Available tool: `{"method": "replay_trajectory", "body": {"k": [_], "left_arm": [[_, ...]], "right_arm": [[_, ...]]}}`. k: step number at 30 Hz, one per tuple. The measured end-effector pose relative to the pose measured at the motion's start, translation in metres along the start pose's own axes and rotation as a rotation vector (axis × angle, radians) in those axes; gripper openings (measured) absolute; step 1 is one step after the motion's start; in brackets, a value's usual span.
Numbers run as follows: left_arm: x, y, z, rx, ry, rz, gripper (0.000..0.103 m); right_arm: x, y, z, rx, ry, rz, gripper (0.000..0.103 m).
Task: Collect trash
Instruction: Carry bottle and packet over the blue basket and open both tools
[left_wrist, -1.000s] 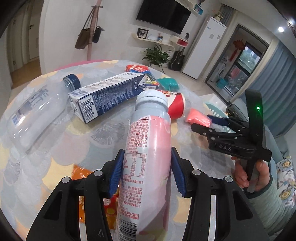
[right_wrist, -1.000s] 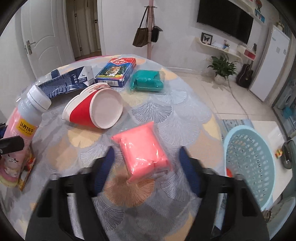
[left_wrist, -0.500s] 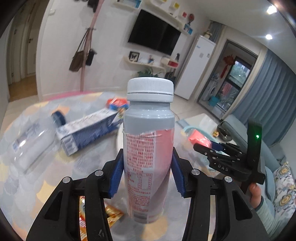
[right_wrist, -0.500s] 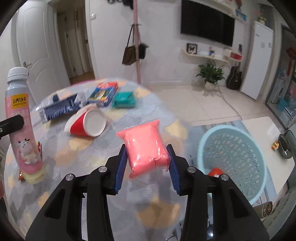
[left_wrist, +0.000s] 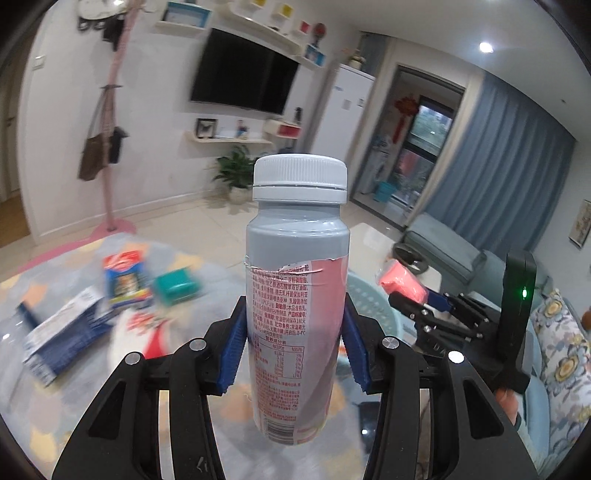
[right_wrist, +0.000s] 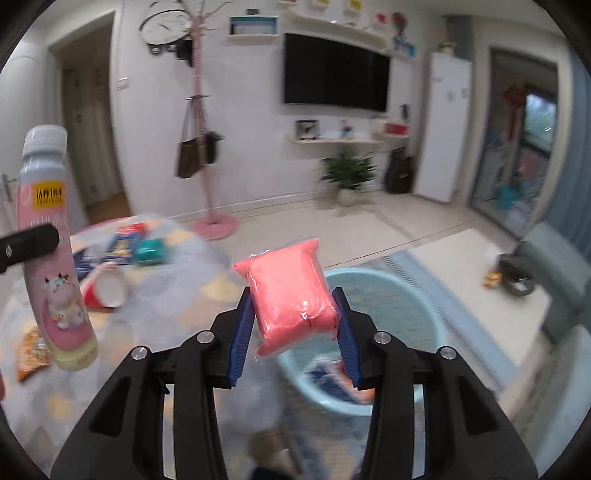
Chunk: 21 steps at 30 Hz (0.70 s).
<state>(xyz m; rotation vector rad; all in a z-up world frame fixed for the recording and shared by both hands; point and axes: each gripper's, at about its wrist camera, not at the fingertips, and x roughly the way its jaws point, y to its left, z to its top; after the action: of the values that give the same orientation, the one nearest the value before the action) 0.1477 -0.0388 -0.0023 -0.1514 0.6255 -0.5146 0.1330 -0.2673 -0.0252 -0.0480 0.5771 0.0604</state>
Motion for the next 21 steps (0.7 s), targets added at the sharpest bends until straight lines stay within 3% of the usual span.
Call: {"method": "replay_trajectory", "body": {"k": [4, 8, 21], "left_arm": [[0.036, -0.023, 0.010, 0.008, 0.020, -0.056, 0.046], [0.074, -0.049, 0.017, 0.052, 0.045, -0.069, 0.046], [0.192, -0.078, 0.008, 0.063, 0.203, -0.094, 0.046]], "right_arm": [[0.004, -0.029, -0.004, 0.054, 0.008, -0.034, 0.039], [0.020, -0.060, -0.014, 0.119, 0.060, -0.122, 0.039], [0.096, -0.124, -0.065, 0.325, 0.278, -0.109, 0.039]]}}
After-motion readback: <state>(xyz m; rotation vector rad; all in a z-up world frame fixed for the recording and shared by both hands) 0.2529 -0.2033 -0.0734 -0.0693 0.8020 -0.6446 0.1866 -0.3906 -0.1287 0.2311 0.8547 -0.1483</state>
